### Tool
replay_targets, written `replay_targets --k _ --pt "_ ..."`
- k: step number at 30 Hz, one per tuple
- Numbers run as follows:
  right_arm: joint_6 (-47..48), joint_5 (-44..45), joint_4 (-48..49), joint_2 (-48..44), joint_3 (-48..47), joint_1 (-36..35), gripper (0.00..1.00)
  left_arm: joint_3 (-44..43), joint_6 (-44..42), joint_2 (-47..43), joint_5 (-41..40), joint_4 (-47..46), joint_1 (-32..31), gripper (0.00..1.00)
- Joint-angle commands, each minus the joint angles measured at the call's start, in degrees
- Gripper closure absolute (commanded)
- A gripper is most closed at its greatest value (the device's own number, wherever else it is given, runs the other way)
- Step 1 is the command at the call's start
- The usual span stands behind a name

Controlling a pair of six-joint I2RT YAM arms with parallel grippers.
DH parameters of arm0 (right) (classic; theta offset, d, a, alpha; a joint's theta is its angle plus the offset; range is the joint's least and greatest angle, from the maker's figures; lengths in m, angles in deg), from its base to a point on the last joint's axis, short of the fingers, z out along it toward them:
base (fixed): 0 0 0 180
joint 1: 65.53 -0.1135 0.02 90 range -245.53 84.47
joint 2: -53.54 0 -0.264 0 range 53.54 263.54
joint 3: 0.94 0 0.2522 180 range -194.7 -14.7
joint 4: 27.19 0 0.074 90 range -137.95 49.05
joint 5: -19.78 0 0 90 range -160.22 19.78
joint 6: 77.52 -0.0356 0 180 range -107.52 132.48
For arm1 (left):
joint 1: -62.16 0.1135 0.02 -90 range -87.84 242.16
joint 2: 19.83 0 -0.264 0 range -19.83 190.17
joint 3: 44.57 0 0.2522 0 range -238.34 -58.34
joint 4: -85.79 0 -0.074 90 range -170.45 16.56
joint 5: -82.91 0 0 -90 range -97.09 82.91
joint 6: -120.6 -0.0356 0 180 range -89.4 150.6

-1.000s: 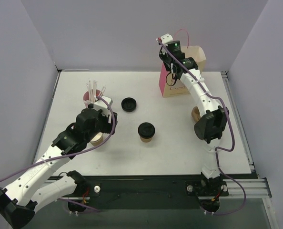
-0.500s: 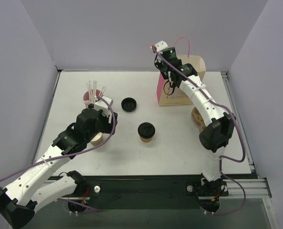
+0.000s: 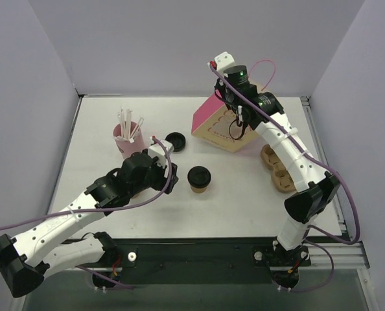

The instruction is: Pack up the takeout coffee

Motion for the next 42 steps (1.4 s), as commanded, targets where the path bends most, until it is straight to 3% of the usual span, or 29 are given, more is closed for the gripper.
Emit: replay_targets --k 1,8,21,28,42 --pt "0.6 3.5 -0.7 -4.6 0.4 -0.5 1.0 0.9 5.9 1.2 1.8 -7.9 -1.6 0.21" --pt "-0.3 3.3 -1.1 -8.7 -0.3 -0.7 1.0 6.0 11.0 5.8 1.7 -17.9 -5.4 0.3" --pt "-2.2 3.6 -2.1 -17.2 1.0 -1.3 1.0 12.8 17.0 17.5 -1.9 -29.9 -6.0 0.54" --pt "-2.5 4.2 -2.3 -20.2 2.6 -1.3 1.0 13.4 18.6 22.7 -3.9 -33.1 -6.0 0.55" --pt "-2.8 5.7 -2.3 -23.6 5.9 -1.3 1.0 4.9 17.4 35.2 -5.7 -37.0 -5.4 0.54"
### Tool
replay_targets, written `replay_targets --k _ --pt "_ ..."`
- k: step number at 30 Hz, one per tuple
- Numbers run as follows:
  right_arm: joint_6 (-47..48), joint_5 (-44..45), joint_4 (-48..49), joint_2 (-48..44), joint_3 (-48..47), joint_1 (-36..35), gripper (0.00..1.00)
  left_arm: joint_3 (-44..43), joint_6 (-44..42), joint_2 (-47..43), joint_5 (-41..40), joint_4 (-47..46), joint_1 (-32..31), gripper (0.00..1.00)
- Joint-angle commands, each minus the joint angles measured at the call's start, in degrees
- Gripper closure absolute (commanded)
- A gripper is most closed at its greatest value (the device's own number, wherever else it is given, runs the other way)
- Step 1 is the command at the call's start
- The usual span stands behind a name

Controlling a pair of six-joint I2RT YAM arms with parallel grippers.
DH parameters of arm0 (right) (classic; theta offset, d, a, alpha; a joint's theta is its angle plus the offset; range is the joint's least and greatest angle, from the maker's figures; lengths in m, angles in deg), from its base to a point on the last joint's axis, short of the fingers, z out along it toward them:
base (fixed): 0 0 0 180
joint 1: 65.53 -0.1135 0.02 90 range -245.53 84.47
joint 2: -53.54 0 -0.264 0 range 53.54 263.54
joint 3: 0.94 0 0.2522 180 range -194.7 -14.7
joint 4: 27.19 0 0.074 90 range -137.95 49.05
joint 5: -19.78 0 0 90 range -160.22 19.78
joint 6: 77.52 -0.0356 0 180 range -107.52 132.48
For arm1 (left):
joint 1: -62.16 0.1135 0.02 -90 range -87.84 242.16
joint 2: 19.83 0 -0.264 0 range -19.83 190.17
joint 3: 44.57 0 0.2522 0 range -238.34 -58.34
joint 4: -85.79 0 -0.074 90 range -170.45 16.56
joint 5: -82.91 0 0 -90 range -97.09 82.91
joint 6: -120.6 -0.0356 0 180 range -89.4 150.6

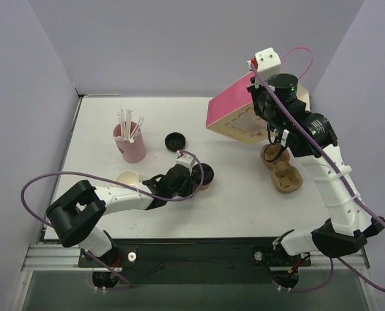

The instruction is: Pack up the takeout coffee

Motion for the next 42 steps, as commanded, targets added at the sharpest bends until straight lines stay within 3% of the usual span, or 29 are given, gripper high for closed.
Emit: replay_targets --k 1,15,20,27,32,42 --pt "0.0 2.7 0.9 -2.9 1.1 -0.4 1.0 -6.9 -0.9 3.7 -1.3 -4.8 0.3 0.54" --pt "0.5 4.3 0.4 -8.2 3.5 -0.5 1.0 -24.9 -2.0 20.2 1.6 -5.1 3.2 0.54" --pt "-1.4 2.9 -1.3 -11.3 5.5 -0.6 1.0 -26.7 -2.1 19.5 3.0 -3.8 5.2 0.54" --pt "-5.4 -2.0 -4.5 -17.5 9.9 -1.1 1.0 -21.2 -3.4 2.9 2.4 1.7 6.2 0.53" --pt "-9.0 -9.4 -11.4 -20.6 10.1 -2.0 1.0 -16.7 -3.4 -9.5 0.8 6.6 6.8 0.45" --pt "-16.8 -12.7 -18.7 -25.8 18.1 -4.9 0.99 -16.8 -8.9 -29.2 -4.0 24.7 12.6 0.36"
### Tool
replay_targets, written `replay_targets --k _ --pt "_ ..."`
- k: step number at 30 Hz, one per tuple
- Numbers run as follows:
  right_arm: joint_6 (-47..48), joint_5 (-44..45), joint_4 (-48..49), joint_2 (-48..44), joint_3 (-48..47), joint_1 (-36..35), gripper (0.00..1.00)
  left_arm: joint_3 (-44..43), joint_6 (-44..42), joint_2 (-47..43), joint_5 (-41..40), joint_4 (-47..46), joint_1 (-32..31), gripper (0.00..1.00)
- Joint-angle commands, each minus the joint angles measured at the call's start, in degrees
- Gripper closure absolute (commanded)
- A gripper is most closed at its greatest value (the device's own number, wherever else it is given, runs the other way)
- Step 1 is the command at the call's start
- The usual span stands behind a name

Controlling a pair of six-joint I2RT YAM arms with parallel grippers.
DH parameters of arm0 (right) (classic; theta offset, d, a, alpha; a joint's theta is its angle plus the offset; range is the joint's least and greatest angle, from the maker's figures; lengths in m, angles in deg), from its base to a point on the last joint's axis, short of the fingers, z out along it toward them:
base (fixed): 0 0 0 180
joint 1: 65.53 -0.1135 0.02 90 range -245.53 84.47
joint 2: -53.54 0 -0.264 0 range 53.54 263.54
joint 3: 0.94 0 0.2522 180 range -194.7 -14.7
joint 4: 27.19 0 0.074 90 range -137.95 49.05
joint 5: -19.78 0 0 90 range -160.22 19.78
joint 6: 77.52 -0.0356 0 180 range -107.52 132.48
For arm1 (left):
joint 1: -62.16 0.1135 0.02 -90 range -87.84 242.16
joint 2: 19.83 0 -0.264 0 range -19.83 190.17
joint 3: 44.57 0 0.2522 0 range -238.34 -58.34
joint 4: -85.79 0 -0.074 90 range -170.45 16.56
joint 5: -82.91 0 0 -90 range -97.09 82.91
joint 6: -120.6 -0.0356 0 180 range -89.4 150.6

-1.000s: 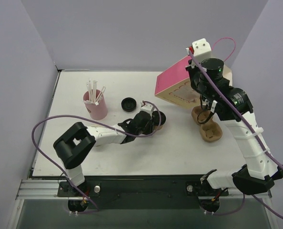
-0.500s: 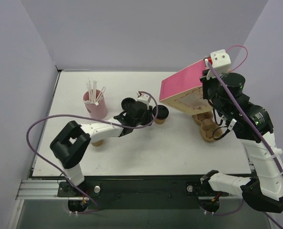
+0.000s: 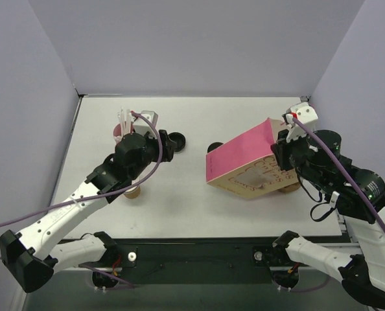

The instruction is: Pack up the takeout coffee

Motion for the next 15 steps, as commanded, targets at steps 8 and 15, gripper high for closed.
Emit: replay_targets --k 8,15 --pt "-14.7 6.9 0.4 0.0 12.0 -11.1 0.96 3.4 -4.3 -15.1 -3.7 13.4 5.2 0.32" --pt "-24.3 17.4 7.7 9.3 13.2 -24.2 0.83 4.3 -2.6 -16.6 -3.1 15.7 5.4 0.32"
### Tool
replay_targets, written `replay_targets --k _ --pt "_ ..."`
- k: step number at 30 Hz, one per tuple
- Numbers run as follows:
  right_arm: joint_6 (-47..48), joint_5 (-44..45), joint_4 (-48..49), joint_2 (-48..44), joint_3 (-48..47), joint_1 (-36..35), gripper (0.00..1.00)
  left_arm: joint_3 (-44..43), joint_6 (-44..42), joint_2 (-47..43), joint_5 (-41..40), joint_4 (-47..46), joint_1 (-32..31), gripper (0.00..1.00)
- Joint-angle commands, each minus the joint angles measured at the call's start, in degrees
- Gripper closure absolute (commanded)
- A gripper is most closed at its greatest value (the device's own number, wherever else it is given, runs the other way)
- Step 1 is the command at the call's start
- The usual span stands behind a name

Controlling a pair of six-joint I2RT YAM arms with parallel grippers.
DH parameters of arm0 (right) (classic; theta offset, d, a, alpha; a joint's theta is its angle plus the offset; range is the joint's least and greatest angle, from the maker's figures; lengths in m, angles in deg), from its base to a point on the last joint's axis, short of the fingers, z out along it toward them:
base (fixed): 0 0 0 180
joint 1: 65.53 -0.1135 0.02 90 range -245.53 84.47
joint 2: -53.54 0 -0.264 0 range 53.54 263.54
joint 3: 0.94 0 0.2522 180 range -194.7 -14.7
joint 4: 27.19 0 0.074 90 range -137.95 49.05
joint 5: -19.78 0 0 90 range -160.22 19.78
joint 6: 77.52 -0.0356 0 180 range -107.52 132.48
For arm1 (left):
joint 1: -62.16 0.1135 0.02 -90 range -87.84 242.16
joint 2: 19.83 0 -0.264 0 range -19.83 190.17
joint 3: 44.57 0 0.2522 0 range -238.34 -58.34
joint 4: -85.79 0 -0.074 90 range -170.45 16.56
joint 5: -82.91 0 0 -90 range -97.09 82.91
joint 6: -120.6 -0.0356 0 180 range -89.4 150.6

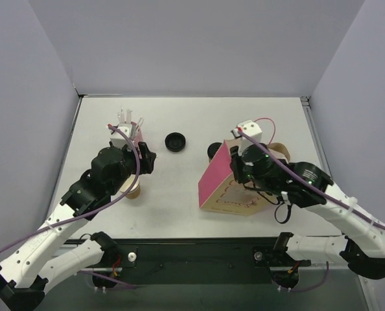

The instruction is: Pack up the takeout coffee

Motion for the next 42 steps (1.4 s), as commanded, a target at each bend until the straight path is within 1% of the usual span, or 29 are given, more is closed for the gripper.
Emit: replay_targets --k 1,4,6,7,11,14,16,19,20,23,25,26,28,29,31,32,35,42 --pt "-8.5 10.0 5.1 8.5 -0.3 -6.8 0.83 -0.2 0.6 0.3 -0.5 2.3 0.4 0.32" --pt "-10.6 10.8 7.5 14.0 -2.8 -8.8 0.8 -0.6 1.3 1.6 0.0 3.8 0.5 0.32" --pt "-11.2 11.1 8.0 16.6 -4.3 -10.2 0.73 -1.1 1.7 2.4 0.6 4.9 0.5 0.31" --pt "-11.4 11.3 8.2 18.6 -6.1 -10.5 0.71 -1.3 1.9 2.8 0.9 5.2 0.5 0.31" --pt "-10.3 10.7 8.4 20.9 -10.1 -11.2 0.59 -2.7 3.4 3.9 2.1 7.5 0.6 0.32" --pt "-8.2 10.1 8.3 20.5 -12.2 -11.2 0.56 -4.0 4.9 3.6 4.1 8.4 0.5 0.31" --pt "-7.1 9.8 8.4 18.7 -12.6 -11.1 0.55 -5.1 6.5 3.4 5.2 8.2 0.5 0.32" --pt "-5.2 8.6 8.3 15.6 -13.2 -11.1 0.53 -6.6 9.7 3.1 9.0 7.3 0.4 0.32" --pt "-4.8 8.7 8.2 14.7 -13.2 -11.2 0.52 -6.9 10.4 3.2 11.4 6.8 0.4 0.32" --pt "-3.8 10.3 7.5 11.1 -11.9 -11.1 0.51 -8.4 13.7 4.1 15.5 4.7 0.2 0.33" --pt "-3.6 12.5 7.2 7.8 -10.0 -11.1 0.51 -9.3 15.9 4.9 16.8 4.0 -1.1 0.35" --pt "-3.6 13.2 7.2 6.6 -9.3 -11.1 0.51 -9.9 16.5 5.9 16.8 3.6 -1.9 0.35" --pt "-3.7 14.9 7.2 3.1 -7.1 -11.1 0.51 -10.3 17.2 6.6 15.5 1.8 -6.2 0.35" --pt "-3.7 15.4 7.2 2.2 -6.5 -11.0 0.51 -10.4 17.3 7.5 13.0 1.3 -7.9 0.35" --pt "-3.5 16.5 7.2 -0.4 -4.5 -11.0 0.51 -11.6 16.8 9.1 10.7 0.1 -13.0 0.35" --pt "-3.5 16.8 7.2 -1.2 -4.0 -10.8 0.51 -12.3 16.6 10.9 9.8 -0.3 -14.2 0.35" --pt "-3.5 17.1 7.2 -3.7 -2.3 -10.8 0.51 -14.5 16.7 14.3 9.3 -0.4 -16.4 0.35" --pt "-3.3 17.2 7.0 -6.6 0.2 -10.6 0.51 -15.3 16.4 17.2 9.2 -3.6 -19.2 0.35"
